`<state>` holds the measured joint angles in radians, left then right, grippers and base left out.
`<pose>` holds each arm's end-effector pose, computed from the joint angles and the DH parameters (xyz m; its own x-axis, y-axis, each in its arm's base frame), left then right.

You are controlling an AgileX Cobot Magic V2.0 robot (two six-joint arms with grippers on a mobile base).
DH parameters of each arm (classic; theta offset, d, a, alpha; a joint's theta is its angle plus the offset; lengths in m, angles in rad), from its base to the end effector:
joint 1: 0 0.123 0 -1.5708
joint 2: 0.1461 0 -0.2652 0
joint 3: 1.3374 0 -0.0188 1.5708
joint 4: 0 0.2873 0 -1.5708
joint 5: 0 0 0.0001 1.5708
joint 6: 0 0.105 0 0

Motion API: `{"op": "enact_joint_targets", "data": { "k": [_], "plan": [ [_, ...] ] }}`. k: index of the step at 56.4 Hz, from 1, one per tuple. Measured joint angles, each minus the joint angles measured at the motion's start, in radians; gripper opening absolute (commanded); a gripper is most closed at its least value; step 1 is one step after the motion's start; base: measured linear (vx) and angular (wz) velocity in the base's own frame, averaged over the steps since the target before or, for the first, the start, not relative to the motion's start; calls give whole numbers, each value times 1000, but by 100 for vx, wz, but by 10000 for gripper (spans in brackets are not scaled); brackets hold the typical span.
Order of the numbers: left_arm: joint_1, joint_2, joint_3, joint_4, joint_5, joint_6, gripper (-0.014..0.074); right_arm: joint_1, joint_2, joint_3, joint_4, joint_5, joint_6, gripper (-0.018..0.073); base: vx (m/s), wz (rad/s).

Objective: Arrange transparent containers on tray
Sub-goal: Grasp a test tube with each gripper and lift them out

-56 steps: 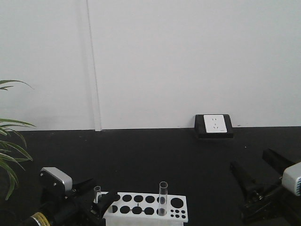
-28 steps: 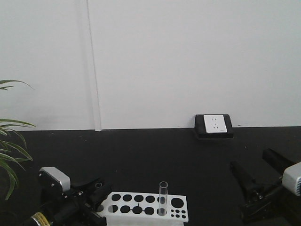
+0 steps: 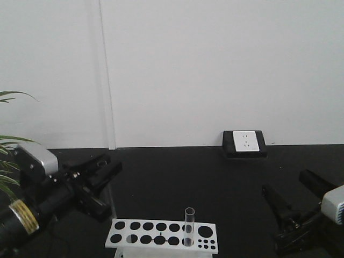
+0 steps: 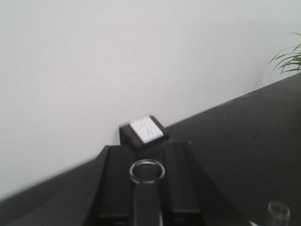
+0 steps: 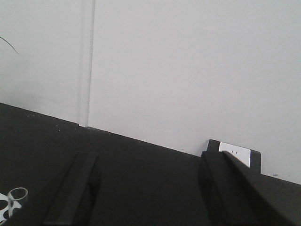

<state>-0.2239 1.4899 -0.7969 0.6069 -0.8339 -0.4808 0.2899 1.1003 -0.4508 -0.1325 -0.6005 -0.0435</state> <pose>0.3398 -0.1228 0.2518 0.0993 -0.0637 -0.9930 0.6146 0.7888 0.0108 0.2596 0.0856 0.2406 0.0867 -0.1328 -0.9873 -0.3474 0.9248 -0.1549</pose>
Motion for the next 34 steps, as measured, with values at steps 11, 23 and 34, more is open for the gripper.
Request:
{"op": "enact_joint_targets", "data": {
  "k": [11, 23, 34],
  "plan": [
    [0, -178, -182, 187, 236, -206, -3, 0, 70, 0, -99, -12, 75, 498, 0, 0],
    [0, -320, -270, 397, 384, -435, -3, 0, 243, -10, -325, -137, 215, 482, 0, 0],
    [0, -364, -271, 537, 491, -555, -3, 0, 420, -95, -533, -248, 370, 481, 0, 0]
  ]
}}
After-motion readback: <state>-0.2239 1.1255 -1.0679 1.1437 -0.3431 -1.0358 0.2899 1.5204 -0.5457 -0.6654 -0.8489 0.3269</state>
